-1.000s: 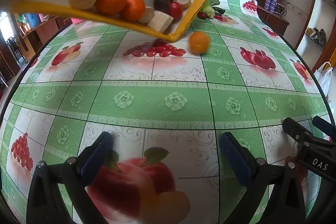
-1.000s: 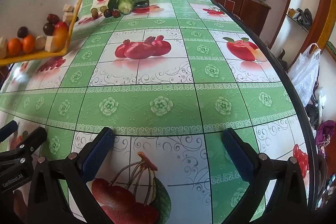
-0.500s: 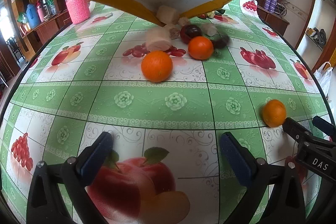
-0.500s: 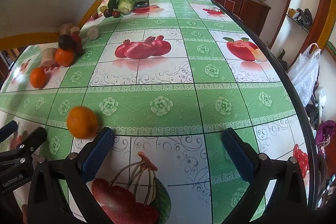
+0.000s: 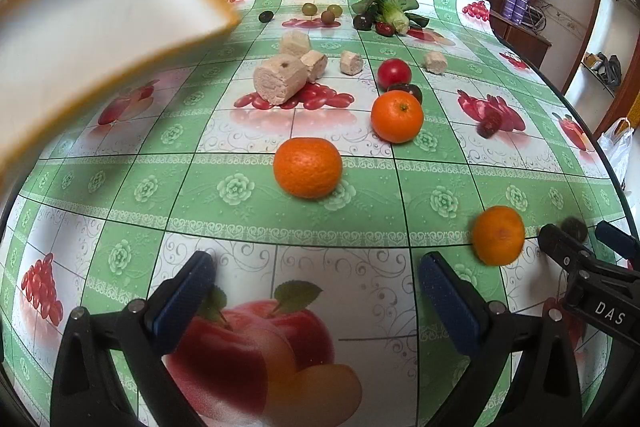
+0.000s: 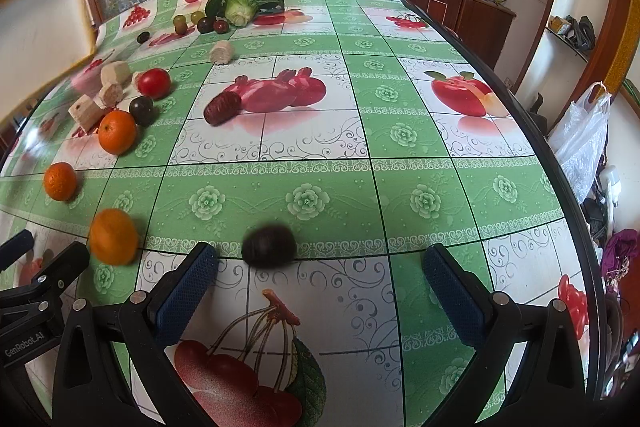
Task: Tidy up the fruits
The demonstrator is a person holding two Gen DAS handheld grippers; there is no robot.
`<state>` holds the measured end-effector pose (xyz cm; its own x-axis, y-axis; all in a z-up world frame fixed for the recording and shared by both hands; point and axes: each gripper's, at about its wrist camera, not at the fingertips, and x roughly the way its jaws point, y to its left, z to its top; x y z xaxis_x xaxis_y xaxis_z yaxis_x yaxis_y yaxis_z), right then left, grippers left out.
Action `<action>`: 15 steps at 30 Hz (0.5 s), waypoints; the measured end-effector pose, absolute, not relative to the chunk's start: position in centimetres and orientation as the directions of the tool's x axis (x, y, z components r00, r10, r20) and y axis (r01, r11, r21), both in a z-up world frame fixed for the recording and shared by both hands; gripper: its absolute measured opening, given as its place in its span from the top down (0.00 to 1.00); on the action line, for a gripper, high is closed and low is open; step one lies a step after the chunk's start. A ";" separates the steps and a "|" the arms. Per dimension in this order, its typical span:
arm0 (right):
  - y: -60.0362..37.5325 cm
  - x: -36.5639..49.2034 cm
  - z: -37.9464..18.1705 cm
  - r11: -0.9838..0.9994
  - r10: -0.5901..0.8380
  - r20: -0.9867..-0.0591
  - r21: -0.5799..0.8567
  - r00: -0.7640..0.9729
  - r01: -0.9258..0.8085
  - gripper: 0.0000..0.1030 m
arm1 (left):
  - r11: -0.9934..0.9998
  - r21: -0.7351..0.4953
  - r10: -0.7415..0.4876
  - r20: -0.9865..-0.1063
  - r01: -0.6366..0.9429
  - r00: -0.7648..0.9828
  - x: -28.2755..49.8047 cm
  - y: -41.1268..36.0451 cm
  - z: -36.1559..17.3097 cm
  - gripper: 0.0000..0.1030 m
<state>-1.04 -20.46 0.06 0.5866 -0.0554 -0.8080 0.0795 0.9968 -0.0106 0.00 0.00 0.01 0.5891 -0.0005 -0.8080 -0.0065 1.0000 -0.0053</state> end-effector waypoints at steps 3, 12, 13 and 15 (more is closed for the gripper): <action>-20.4 -1.0 0.0 0.997 -0.056 -0.808 -0.011 0.586 0.079 0.00 | 1.000 -0.006 -0.001 -0.809 -0.007 0.588 0.0 0.0 0.0 0.00; -20.4 -1.1 0.1 0.997 -0.056 -0.808 -0.011 0.587 0.080 0.00 | 1.000 -0.006 -0.001 -0.808 -0.006 0.589 0.0 0.1 0.1 0.00; -20.4 -1.1 0.1 0.997 -0.056 -0.808 -0.011 0.586 0.080 0.00 | 1.000 -0.006 -0.001 -0.808 -0.006 0.589 0.0 0.1 0.1 0.00; -20.4 -1.1 0.1 0.997 -0.055 -0.808 -0.011 0.586 0.079 0.00 | 1.000 -0.006 -0.001 -0.808 -0.007 0.589 0.0 0.1 0.1 0.00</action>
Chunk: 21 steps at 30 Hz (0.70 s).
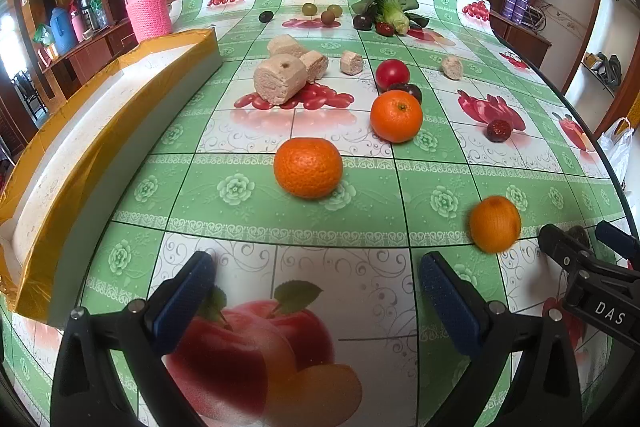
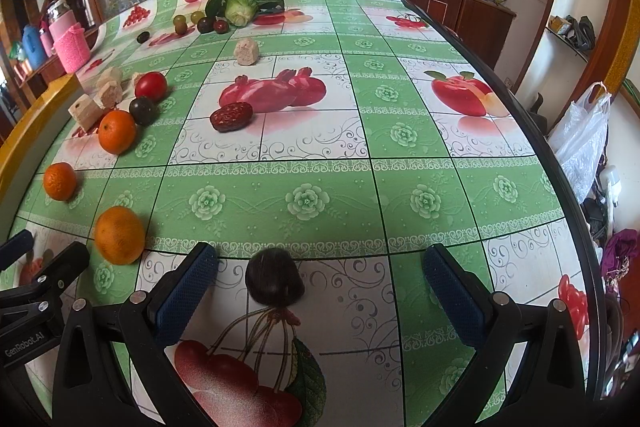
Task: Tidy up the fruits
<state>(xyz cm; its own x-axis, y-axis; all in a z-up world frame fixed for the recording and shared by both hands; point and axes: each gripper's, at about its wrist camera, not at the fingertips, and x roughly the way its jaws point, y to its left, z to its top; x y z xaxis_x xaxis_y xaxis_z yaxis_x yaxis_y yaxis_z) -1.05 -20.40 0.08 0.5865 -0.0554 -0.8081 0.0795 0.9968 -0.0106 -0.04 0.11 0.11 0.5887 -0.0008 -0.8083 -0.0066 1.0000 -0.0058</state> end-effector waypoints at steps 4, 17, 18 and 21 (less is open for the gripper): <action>-20.4 -1.1 0.1 0.997 -0.055 -0.808 -0.010 0.586 0.080 0.00 | 1.000 -0.006 -0.001 -0.808 -0.007 0.589 0.0 0.1 0.1 0.00; -20.1 -0.7 0.3 0.996 -0.072 -0.827 -0.034 0.557 0.078 0.00 | 1.000 -0.005 -0.005 -0.812 0.002 0.584 -0.1 0.3 0.3 0.00; -20.0 -0.7 0.4 0.995 -0.085 -0.833 -0.047 0.548 0.083 0.00 | 1.000 -0.004 -0.003 -0.814 -0.002 0.581 0.0 0.3 0.2 0.00; -19.5 -1.4 1.2 0.995 -0.102 -0.836 -0.072 0.539 0.076 0.00 | 1.000 0.000 0.012 -0.809 -0.021 0.588 0.3 0.8 0.4 0.00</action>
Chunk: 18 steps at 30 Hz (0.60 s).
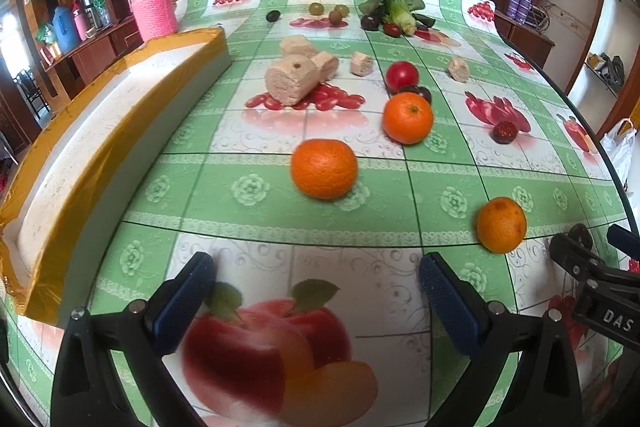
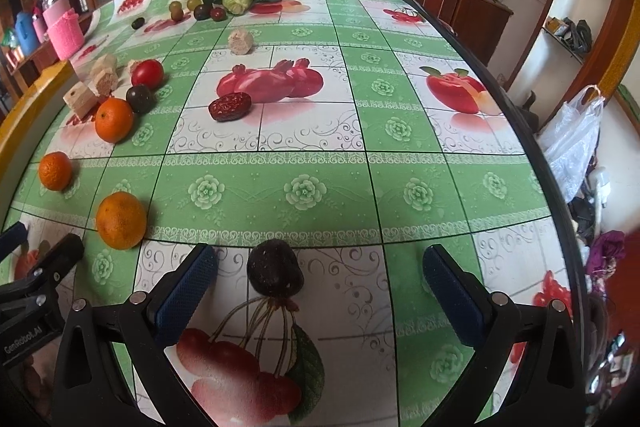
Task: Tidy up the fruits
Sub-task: 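Move both tools toward the oranges on the tablecloth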
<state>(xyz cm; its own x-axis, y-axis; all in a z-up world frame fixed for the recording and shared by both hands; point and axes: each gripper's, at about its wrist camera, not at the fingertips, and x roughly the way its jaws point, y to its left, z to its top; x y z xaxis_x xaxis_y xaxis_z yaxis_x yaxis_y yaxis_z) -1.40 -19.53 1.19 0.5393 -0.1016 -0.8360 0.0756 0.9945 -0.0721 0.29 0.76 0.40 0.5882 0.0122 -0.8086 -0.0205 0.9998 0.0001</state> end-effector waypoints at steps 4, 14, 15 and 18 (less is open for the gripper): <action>-18.5 -2.5 3.4 0.997 -0.074 -0.805 -0.052 0.588 0.055 0.00 | 0.999 0.006 0.027 -0.771 -0.035 0.636 -0.5 2.0 1.8 0.00; -15.9 -4.4 7.3 1.000 0.002 -0.747 0.009 0.665 0.007 0.00 | 0.997 -0.021 0.039 -0.705 -0.076 0.708 -1.2 5.3 5.9 0.00; -15.6 -4.6 7.8 1.000 -0.001 -0.739 0.002 0.674 0.004 0.00 | 0.997 -0.021 0.041 -0.699 -0.078 0.714 -1.5 5.5 6.1 0.00; -14.7 -5.2 9.0 0.999 -0.015 -0.710 -0.034 0.704 -0.013 0.00 | 0.996 -0.030 0.039 -0.679 -0.081 0.733 -2.2 5.9 6.8 0.00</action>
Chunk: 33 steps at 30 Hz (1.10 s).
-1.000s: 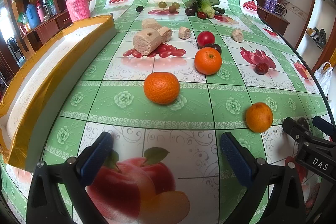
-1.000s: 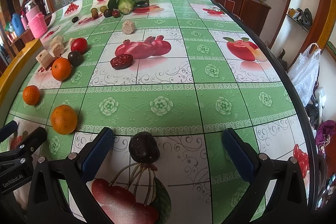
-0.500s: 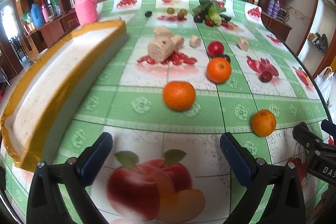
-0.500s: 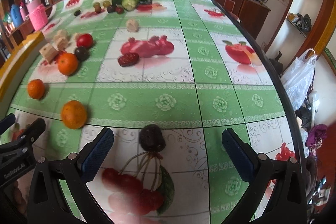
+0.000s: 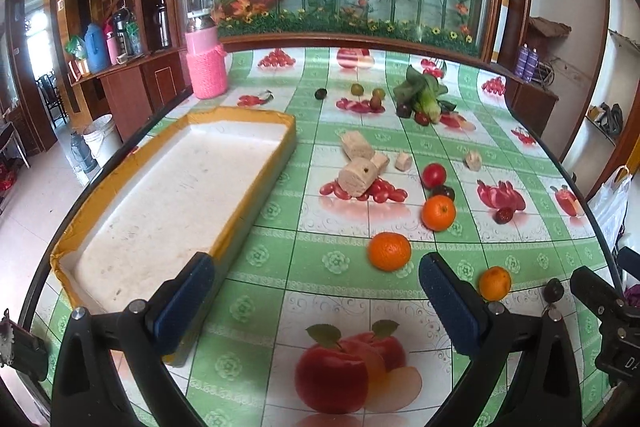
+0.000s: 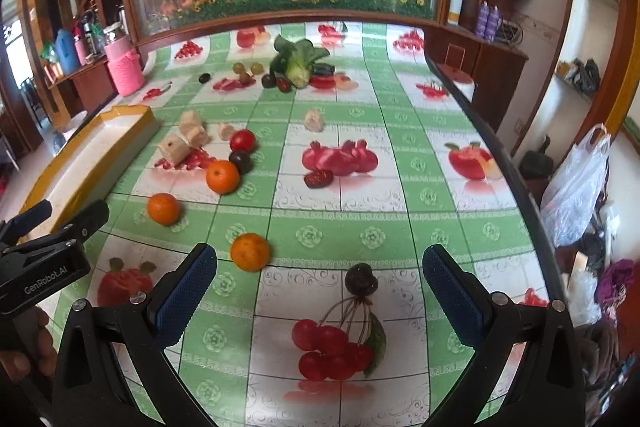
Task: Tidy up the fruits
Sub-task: 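Move both tools toward the oranges on the tablecloth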
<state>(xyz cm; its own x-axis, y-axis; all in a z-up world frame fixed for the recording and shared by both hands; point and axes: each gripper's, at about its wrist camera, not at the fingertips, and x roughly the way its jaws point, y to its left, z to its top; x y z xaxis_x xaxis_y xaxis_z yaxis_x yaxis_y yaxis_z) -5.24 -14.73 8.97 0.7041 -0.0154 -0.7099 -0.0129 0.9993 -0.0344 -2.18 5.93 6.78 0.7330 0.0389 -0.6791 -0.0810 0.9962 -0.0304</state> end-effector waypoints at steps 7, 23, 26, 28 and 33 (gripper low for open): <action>-13.9 -6.0 9.8 0.999 -0.001 -0.688 -0.036 0.726 -0.032 0.00 | 0.995 -0.046 0.035 -0.648 -0.085 0.761 -3.1 6.4 7.8 0.00; -13.3 -6.5 10.2 0.999 0.011 -0.680 -0.020 0.733 -0.033 0.00 | 0.996 -0.052 0.023 -0.622 -0.070 0.783 -4.1 6.9 8.7 0.00; -13.2 -6.4 10.2 0.999 0.012 -0.682 -0.018 0.731 -0.034 0.00 | 0.996 -0.053 0.019 -0.622 -0.066 0.783 -4.0 7.0 8.7 0.00; -13.2 -6.4 10.2 0.999 0.016 -0.683 -0.016 0.730 -0.037 0.00 | 0.996 -0.055 0.018 -0.622 -0.066 0.783 -4.0 7.0 8.7 0.00; -13.1 -6.0 9.7 0.999 0.012 -0.692 -0.030 0.722 -0.046 0.00 | 0.997 -0.048 0.019 -0.627 -0.064 0.779 -4.0 7.1 8.6 0.00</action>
<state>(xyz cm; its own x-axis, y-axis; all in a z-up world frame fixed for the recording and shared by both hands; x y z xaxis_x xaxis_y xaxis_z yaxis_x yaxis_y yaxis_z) -6.03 -13.09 9.75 0.7218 0.0121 -0.6919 -0.0457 0.9985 -0.0301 -3.97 7.06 8.62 0.7791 0.0194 -0.6266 -0.0638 0.9968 -0.0485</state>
